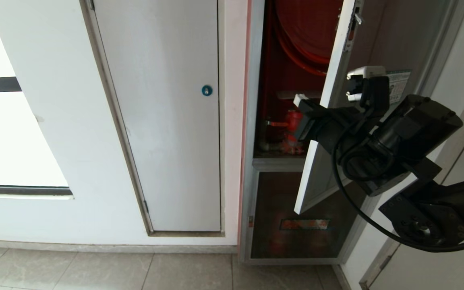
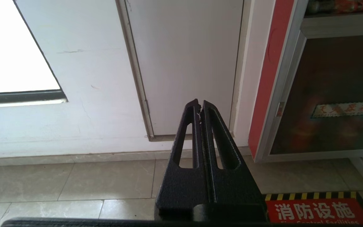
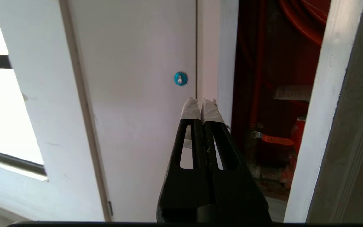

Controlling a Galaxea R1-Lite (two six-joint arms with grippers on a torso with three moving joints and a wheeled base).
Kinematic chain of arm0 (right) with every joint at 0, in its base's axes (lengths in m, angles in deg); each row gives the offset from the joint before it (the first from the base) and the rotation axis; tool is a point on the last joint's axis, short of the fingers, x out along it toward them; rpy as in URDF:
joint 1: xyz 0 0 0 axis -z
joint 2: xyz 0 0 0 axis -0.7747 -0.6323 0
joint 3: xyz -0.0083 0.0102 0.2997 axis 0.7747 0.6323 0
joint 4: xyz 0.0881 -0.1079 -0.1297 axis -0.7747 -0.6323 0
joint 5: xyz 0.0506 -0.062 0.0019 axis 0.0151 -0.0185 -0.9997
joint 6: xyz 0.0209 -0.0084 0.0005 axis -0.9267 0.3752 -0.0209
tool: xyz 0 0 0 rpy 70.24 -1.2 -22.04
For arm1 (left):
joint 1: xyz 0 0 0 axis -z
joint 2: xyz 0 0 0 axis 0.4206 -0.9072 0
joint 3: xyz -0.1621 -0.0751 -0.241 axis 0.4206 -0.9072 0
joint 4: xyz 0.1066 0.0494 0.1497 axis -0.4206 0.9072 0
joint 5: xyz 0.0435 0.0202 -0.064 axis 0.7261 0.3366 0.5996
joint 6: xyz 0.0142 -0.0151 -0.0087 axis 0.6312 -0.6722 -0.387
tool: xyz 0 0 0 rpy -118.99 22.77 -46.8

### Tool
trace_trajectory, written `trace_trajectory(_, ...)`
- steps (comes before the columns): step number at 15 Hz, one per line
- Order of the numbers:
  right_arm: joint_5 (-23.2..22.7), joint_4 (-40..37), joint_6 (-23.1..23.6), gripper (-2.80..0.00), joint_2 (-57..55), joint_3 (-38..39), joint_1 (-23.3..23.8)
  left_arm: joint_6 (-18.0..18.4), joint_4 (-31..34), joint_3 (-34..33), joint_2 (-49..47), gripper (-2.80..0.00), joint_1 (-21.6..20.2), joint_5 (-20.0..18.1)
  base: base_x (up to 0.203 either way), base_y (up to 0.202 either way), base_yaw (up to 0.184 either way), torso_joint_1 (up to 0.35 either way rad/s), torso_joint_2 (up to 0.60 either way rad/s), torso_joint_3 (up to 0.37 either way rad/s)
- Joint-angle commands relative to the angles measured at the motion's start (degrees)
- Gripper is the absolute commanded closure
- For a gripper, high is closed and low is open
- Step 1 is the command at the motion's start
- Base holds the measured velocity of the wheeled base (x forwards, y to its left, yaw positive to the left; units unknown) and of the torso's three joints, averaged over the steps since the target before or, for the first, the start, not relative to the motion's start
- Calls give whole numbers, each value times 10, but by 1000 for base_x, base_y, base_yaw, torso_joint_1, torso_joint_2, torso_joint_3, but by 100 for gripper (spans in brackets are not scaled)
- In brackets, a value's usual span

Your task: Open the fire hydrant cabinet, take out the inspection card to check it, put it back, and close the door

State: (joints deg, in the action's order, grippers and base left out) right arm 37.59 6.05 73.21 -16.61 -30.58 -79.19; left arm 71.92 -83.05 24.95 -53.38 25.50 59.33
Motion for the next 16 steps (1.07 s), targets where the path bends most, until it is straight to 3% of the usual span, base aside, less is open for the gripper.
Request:
trace_trajectory(1,14,28,1,0,-46,-20,4,0,0,-8,-1,0,0,0,0,0,0,0,0,0)
trace_trajectory(16,103,79,12,0,-152,-107,28,0,0,-8,-1,0,0,0,0,0,0,0,0,0)
